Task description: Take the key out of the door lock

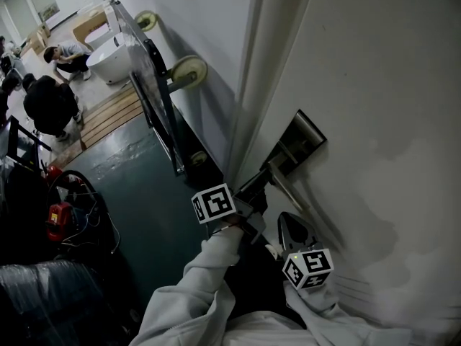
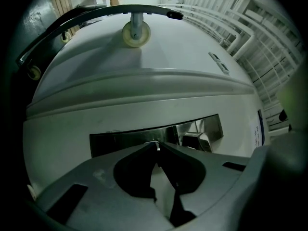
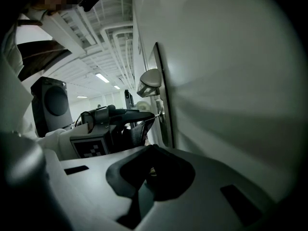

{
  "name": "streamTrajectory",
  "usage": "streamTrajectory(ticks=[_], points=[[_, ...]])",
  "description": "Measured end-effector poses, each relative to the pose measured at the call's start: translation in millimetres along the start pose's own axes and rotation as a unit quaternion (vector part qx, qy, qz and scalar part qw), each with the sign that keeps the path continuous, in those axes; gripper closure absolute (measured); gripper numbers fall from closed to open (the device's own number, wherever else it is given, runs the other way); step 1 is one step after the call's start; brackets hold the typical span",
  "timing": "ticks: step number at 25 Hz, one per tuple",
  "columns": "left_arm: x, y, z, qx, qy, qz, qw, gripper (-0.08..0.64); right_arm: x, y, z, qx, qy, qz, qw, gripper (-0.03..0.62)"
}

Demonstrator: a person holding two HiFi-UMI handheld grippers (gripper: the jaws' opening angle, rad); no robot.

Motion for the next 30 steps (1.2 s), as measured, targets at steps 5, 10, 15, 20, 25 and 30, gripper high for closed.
streamTrajectory(ticks=[5,10,15,20,25,30], points=[[-1.0,-0.9,-0.8,-0.004,-0.005,-0.012,0.9999,0.529,1.7,1.5,-1.2,-0.003,-0.003,0.0,1.0,0.541],[-1.6,0.0,-0.5,-0.013,-0.002,-0.016,0.9998,0.532,1.7,1.9,-1.8,-0.005,-0.003,-0.003,1.0,0.54],[-1.7,1.7,0.2,-0.019,0.002,-0.007,0.9998,0.532,-0.5,4.8,-2.4,-0.005,-0.001,-0.001,1.0,0.54],[-10.7,1.3,1.4,-0.017,0.006,-0.006,0.9998,0.532,-3.0,5.9,-1.2,-0.004,0.001,0.0,1.0,0.541],[-20.9,0.8,2.9,-0.016,0.013,-0.017,0.9996,0.532,-7.1,1.9,1.2,-0.004,0.004,-0.005,1.0,0.54],[-33.9,2.8,2.3,-0.005,0.02,-0.021,0.9996,0.532,-10.2,-3.4,3.3,-0.006,0.006,-0.012,1.0,0.541]])
Point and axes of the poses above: the fingertips, and each gripper's own axes: x forward along the fingers, y to its right, z out of its underside, the point moved 8 cm from there along -x, backward along the fingers, and after that the axes turned 2 degrees about -x, right-handed, at the moved point
